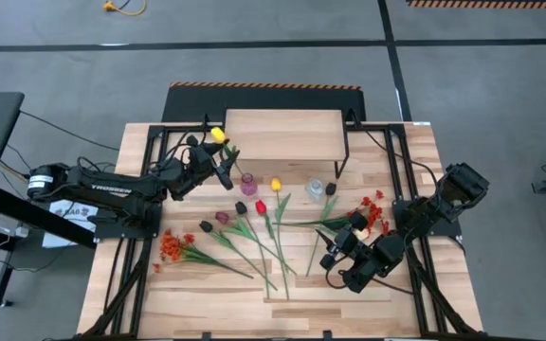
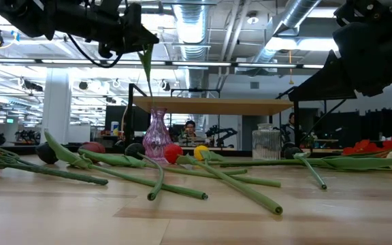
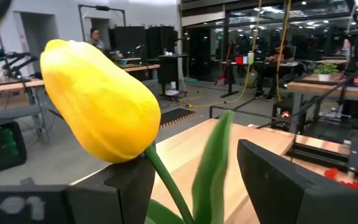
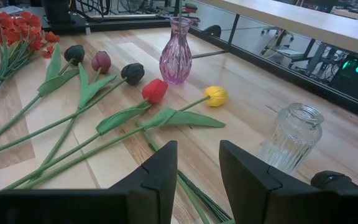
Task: Pick and place flowers into a vace then onto a shelf
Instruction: Put the bottom yellow tulip into the violet vase
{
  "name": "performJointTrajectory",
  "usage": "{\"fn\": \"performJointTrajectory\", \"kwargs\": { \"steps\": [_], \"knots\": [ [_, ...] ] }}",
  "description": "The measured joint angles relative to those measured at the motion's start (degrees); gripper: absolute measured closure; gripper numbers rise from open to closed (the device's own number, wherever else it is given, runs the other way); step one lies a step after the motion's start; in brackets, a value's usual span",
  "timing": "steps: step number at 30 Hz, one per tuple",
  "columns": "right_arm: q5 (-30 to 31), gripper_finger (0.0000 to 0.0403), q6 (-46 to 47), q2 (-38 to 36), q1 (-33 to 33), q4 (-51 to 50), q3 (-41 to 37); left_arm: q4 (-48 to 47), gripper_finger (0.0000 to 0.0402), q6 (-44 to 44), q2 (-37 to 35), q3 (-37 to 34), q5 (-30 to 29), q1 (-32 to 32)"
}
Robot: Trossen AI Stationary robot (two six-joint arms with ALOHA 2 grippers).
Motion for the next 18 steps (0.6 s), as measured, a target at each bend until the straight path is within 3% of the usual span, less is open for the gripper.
{"fn": "performJointTrajectory", "kwargs": {
  "steps": [6, 18],
  "knots": [
    [0.0, 0.029, 0.0, 0.0, 0.0, 0.0, 0.0, 0.0, 0.0186, -0.1, 0.0, 0.0, -4.4, 0.0],
    [0.0, 0.029, 0.0, 0.0, 0.0, -0.1, 0.0, -1.3, 0.0186, 1.5, -0.2, 0.1, -4.8, -1.4]
  ]
}}
